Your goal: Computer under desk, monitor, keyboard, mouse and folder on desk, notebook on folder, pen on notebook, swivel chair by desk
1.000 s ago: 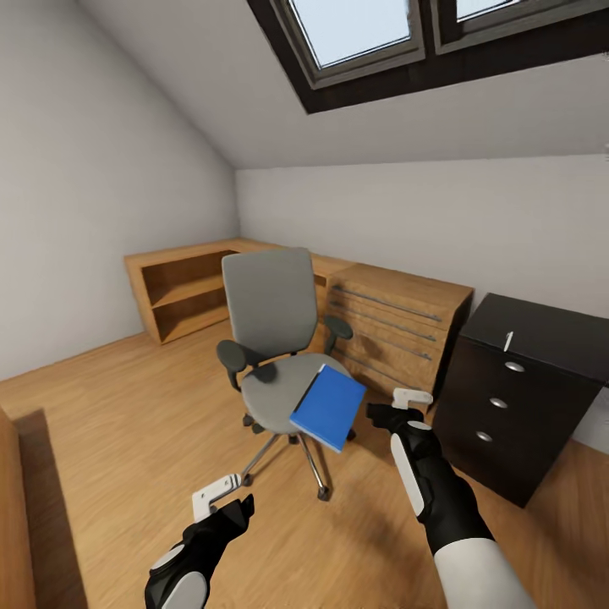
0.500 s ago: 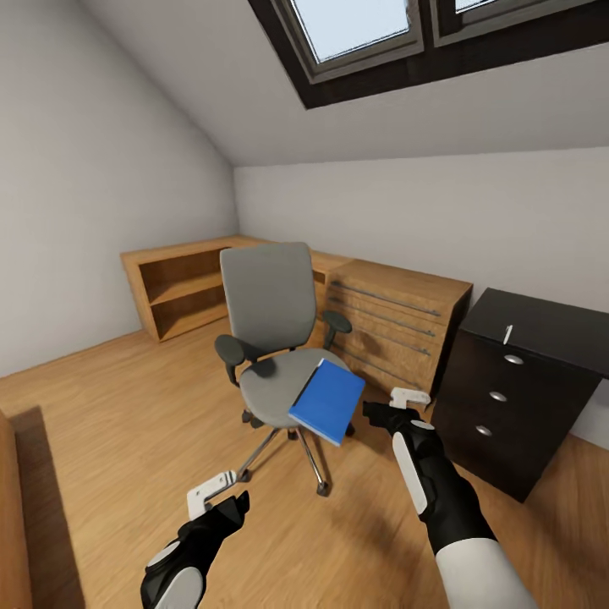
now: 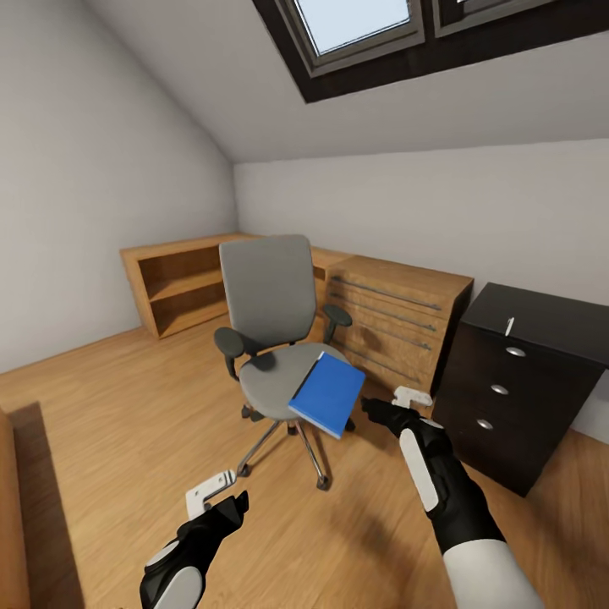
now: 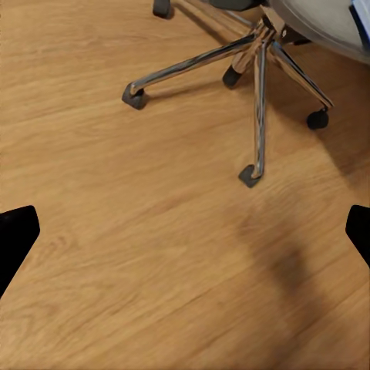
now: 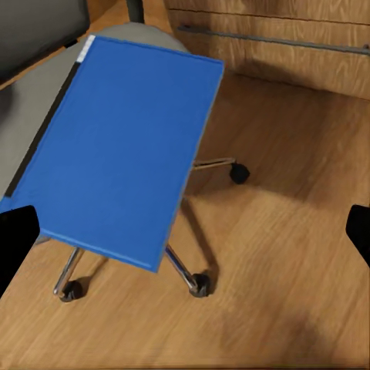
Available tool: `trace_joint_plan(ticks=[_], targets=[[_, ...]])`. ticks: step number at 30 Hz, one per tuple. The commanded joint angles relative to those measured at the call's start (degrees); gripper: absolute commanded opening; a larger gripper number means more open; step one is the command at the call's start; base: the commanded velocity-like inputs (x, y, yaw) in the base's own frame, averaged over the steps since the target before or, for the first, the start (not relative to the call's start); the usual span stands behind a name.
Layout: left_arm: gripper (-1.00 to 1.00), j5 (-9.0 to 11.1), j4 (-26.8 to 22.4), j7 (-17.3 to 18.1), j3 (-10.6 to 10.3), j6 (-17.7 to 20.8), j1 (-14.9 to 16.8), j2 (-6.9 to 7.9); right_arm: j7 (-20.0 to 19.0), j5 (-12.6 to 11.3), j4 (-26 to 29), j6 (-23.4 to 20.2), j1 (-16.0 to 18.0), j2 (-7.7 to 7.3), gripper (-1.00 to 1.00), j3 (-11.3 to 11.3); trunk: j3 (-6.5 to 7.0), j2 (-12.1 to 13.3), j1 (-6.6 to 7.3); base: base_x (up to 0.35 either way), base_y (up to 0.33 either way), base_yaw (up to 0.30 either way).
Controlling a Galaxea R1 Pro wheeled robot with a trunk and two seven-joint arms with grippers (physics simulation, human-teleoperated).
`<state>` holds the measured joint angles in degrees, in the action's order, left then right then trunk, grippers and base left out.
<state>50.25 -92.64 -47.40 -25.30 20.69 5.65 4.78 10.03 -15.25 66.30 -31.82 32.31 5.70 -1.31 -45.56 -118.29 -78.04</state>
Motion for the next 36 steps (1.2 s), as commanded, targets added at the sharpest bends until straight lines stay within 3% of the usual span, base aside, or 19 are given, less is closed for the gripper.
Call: trace_joint_plan(ticks=[1,3,4,5,8,12,19,28,30,33,36], targets=[[1.00,0.25,-0.08,-0.41,0.06,0.20,0.06,0.05,-1.83,-15.56,-0.79,-1.89,-0.39,-5.03,1.00,-0.09,-0.24,-0.44,-0.22,0.000,0.000,0.000],[1.00,0.27,-0.08,-0.41,0.17,0.20,0.06,0.05,-5.59,-23.50,-2.84,-2.12,-0.55,-8.38,1.00,-0.05,-0.60,-1.25,-0.66,0.000,0.000,0.000],[1.00,0.27,-0.08,-0.41,0.23,0.20,0.06,0.05,-9.71,-30.79,-5.92,-2.26,-0.62,-11.64,1.00,0.00,-0.78,-1.65,-0.88,0.000,0.000,0.000],[1.00,0.27,-0.08,-0.41,0.27,0.21,0.06,0.05,-11.43,-33.75,-7.41,-2.28,-0.64,-12.78,1.00,0.03,-0.96,-2.05,-1.10,0.000,0.000,0.000],[1.00,0.28,-0.08,-0.41,0.31,0.22,0.06,0.05,-14.08,-37.57,-9.88,-2.32,-0.65,-14.05,1.00,-0.03,-1.50,-3.25,-1.76,0.000,0.000,0.000],[1.00,0.29,-0.08,-0.41,0.33,0.21,0.06,0.05,-16.43,-39.28,-11.58,-2.35,-0.66,-14.62,1.00,-0.47,-2.22,-4.86,-2.63,0.000,0.000,0.000],[1.00,0.28,-0.08,-0.41,0.34,0.23,0.06,0.05,-22.47,-40.20,-16.36,-2.29,-0.65,-15.67,1.00,-4.11,-3.47,-7.66,-4.17,0.000,0.000,0.000],[1.00,0.26,-0.08,-0.41,0.26,0.23,0.06,0.05,-25.23,-40.23,-19.18,-1.89,-0.59,-17.25,1.00,-4.70,-5.09,-11.27,-6.15,0.000,0.000,0.000],[1.00,0.25,-0.08,-0.41,0.26,0.23,0.06,0.05,-30.53,-40.04,-19.44,-1.89,-0.58,-17.42,1.00,-4.69,-5.45,-12.07,-6.59,0.000,0.000,0.000],[1.00,0.23,-0.08,-0.41,0.19,0.22,0.06,-0.01,-33.55,-39.77,-19.52,-1.99,-0.58,-17.47,1.00,-4.62,-5.99,-13.28,-7.25,0.000,0.000,0.000],[1.00,0.21,-0.08,-0.41,0.18,0.20,0.06,-0.03,-34.04,-39.68,-19.50,-1.91,-0.58,-17.47,1.00,-4.55,-6.53,-14.48,-7.91,0.000,0.000,0.000]])
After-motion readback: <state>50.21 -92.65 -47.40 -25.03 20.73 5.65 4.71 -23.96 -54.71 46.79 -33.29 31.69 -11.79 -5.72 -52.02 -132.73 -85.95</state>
